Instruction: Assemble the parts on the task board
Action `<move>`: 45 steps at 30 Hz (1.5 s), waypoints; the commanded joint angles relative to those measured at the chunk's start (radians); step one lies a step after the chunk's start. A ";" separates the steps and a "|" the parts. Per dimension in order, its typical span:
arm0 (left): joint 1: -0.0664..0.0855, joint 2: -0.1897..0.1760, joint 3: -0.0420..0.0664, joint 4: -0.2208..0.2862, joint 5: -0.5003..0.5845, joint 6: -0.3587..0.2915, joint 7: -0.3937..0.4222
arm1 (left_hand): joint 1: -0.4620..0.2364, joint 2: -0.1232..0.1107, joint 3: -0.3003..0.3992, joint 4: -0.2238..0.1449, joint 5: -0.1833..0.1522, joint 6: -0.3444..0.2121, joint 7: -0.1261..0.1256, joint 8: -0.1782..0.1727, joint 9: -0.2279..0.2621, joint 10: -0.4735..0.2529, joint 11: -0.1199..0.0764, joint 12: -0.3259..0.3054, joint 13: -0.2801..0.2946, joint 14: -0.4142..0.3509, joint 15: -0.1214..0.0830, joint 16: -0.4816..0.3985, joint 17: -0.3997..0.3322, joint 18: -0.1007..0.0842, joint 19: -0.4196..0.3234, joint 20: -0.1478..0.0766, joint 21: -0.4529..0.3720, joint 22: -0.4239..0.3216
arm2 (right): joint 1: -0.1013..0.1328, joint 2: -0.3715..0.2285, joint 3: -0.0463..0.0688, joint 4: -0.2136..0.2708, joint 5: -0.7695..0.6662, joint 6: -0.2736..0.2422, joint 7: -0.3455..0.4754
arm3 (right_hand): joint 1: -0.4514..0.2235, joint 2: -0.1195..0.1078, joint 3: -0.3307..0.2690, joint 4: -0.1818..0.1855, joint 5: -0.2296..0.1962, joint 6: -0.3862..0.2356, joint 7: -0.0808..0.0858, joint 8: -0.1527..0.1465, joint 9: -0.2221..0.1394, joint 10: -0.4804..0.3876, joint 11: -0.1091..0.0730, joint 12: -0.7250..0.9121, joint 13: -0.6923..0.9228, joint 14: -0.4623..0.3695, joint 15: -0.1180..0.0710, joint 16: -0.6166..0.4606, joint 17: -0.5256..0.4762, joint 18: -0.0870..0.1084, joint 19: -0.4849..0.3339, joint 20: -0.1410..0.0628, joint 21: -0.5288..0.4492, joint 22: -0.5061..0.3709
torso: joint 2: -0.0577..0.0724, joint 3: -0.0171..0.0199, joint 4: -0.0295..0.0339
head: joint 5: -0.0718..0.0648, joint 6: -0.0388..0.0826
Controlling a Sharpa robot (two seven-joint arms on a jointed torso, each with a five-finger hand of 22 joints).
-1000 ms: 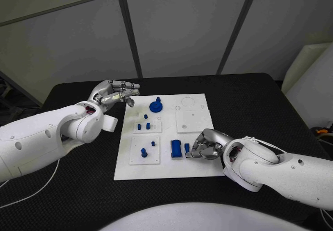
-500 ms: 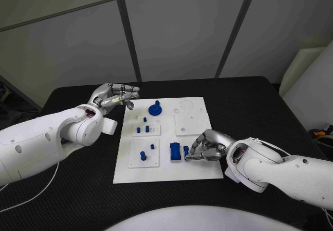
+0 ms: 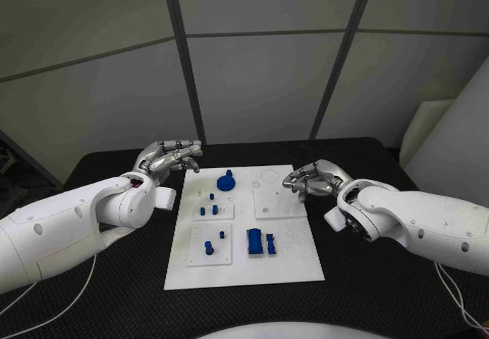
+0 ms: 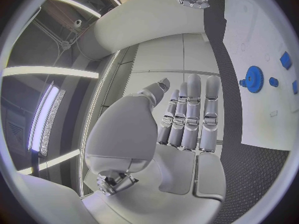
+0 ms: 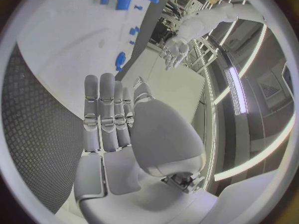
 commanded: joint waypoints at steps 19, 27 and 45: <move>-0.016 0.157 0.000 -0.236 0.128 -0.131 0.061 | -0.389 0.125 -0.250 0.000 -0.039 -0.325 -0.092 -0.121 -0.069 -0.354 -0.005 -0.321 -0.131 -0.440 0.049 -0.747 -0.359 -0.040 -0.547 0.050 -0.451 -0.689 | 0.027 0.270 0.002 -0.427 0.361 0.072 0.259 | -0.435 -0.029 0.039 -0.095 -0.146 -0.328 -0.018 -0.099 -0.349 -0.323 0.042 -0.403 -0.716 -0.496 0.088 -0.633 -0.533 -0.052 -0.355 0.068 -0.561 -0.711 | -0.043 -0.0038 -0.0119 | 0.030 0.088; -0.013 0.138 -0.012 -0.157 0.113 -0.195 0.080 | -0.632 0.125 -0.289 0.000 -0.131 -0.493 -0.180 -0.121 -0.069 -0.525 -0.036 -0.321 -0.131 -0.598 0.022 -0.747 -0.359 -0.040 -0.655 -0.002 -0.451 -0.783 | 0.023 0.239 0.001 -0.348 0.404 0.006 0.297 | -0.712 -0.029 0.070 -0.128 -0.179 -0.495 -0.049 -0.099 -0.382 -0.515 0.014 -0.403 -0.788 -0.683 -0.003 -0.633 -0.615 -0.069 -0.523 0.022 -0.561 -0.784 | -0.032 0.0029 0.0252 | 0.029 0.122; -0.004 0.055 -0.066 0.187 0.048 -0.474 0.164 | -0.991 0.125 -0.397 0.000 -0.131 -0.743 -0.180 -0.121 -0.069 -0.777 -0.121 -0.321 -0.131 -0.830 -0.054 -0.747 -0.359 -0.041 -0.810 -0.082 -0.451 -0.918 | 0.002 0.077 -0.002 0.061 0.624 -0.332 0.493 | -1.116 -0.029 0.155 -0.218 -0.269 -0.747 -0.139 -0.099 -0.461 -0.800 -0.068 -0.403 -0.788 -0.963 -0.003 -0.633 -0.615 -0.172 -0.773 -0.107 -0.561 -0.878 | -0.027 0.0058 0.0408 | 0.029 0.136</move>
